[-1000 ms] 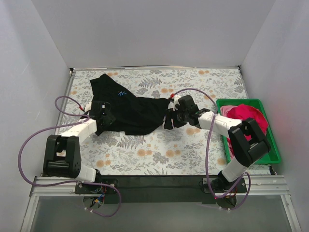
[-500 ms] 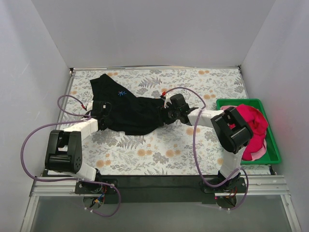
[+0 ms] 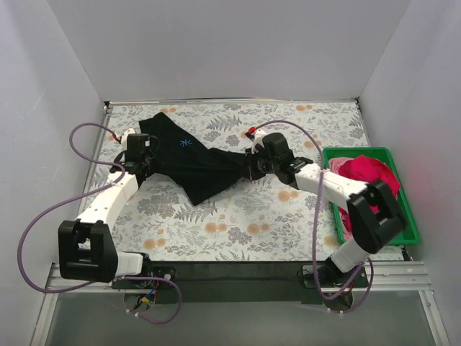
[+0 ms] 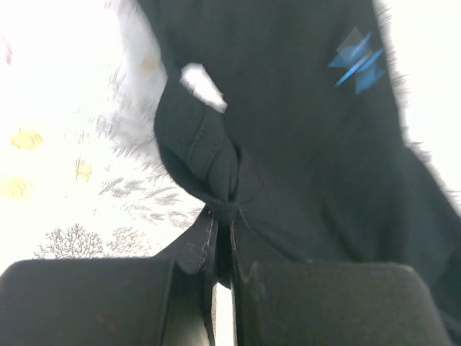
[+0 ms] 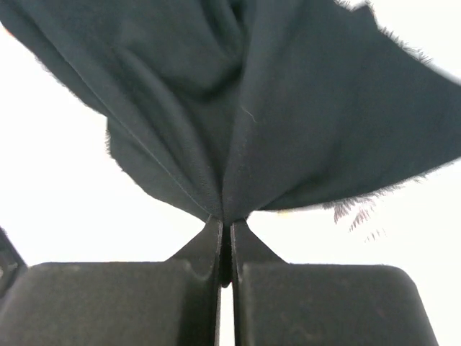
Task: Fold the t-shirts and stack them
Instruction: Flatten the tshirt out
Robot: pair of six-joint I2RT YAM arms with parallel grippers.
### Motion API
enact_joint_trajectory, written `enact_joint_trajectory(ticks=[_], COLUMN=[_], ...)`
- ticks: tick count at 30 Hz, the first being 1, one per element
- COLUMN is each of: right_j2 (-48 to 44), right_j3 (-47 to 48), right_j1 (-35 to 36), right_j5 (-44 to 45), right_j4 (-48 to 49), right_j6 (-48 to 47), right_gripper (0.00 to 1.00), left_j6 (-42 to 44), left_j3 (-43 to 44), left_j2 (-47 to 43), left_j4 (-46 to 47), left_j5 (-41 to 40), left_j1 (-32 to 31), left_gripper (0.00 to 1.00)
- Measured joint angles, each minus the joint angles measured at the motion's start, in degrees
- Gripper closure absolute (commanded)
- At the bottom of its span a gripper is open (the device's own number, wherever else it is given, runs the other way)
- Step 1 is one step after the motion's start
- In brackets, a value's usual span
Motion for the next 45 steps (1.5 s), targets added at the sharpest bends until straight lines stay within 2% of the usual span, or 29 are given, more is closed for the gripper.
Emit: enact_joint_trajectory(ticks=[5, 9, 12, 13, 14, 16, 17, 20, 21, 22, 25, 31, 33, 39, 45], right_j2=[-11.3, -12.7, -10.8, -9.4, -7.8, -3.7, -1.6, 2.3, 2.7, 2.6, -0.3, -12.0, -14.8, -18.4, -19.0], right_j3=[6.1, 13.4, 16.7, 17.8, 18.9, 20.9, 21.8, 22.5, 22.4, 22.1, 19.5, 7.2, 4.0, -1.6, -3.7], right_j1=[0.4, 0.4, 0.4, 0.3, 0.2, -0.7, -1.4, -3.8, -4.4, -5.1, -5.6, -5.3, -5.3, -5.3, -5.3], right_j5=[1.7, 1.7, 3.0, 4.0, 5.0, 7.1, 8.3, 12.0, 12.9, 13.9, 15.8, 17.2, 17.3, 16.9, 16.8], right_j4=[-14.1, -22.8, -26.9, -27.7, -28.3, -29.4, -29.9, -32.2, -33.2, -33.9, -34.0, -34.3, -34.4, -33.3, -32.0], right_j6=[-0.2, 0.2, 0.3, 0.4, 0.5, 1.1, 1.4, 1.5, 1.4, 1.3, 0.5, 0.3, 0.3, 0.7, 1.2], right_gripper=[0.99, 0.99, 0.99, 0.99, 0.92, 0.8, 0.66, 0.45, 0.42, 0.41, 0.39, 0.4, 0.41, 0.41, 0.41], left_j6=[3.3, 5.6, 6.5, 6.6, 6.8, 7.3, 7.3, 7.2, 7.1, 7.1, 5.9, -3.1, -6.7, -18.3, -24.7], left_j3=[10.3, 18.1, 23.1, 24.6, 26.0, 29.4, 31.8, 36.9, 37.2, 37.2, 34.1, 14.6, 9.4, -2.6, -4.3], left_j2=[-4.2, -3.4, 1.9, 4.9, 8.2, 16.0, 20.6, 30.3, 31.5, 31.8, 28.0, 5.9, 1.7, 0.7, 4.1], left_j4=[-6.7, -9.1, -8.6, -7.8, -7.1, -6.3, -6.1, -6.2, -6.3, -7.0, -7.0, -5.4, -5.4, -2.5, 1.6], left_j5=[0.9, 3.0, 4.9, 5.6, 6.2, 7.6, 8.0, 8.8, 8.8, 8.8, 8.0, 9.0, 9.7, 10.2, 10.4], left_j1=[-0.6, -0.7, -0.8, -0.8, -0.7, -0.8, -0.8, -1.3, -1.6, -2.0, -5.7, -20.2, -23.2, -25.4, -26.7], left_gripper=[1.0, 1.0, 0.99, 0.94, 0.82, 0.65, 0.49, 0.32, 0.24, 0.22, 0.21, 0.24, 0.25, 0.27, 0.29])
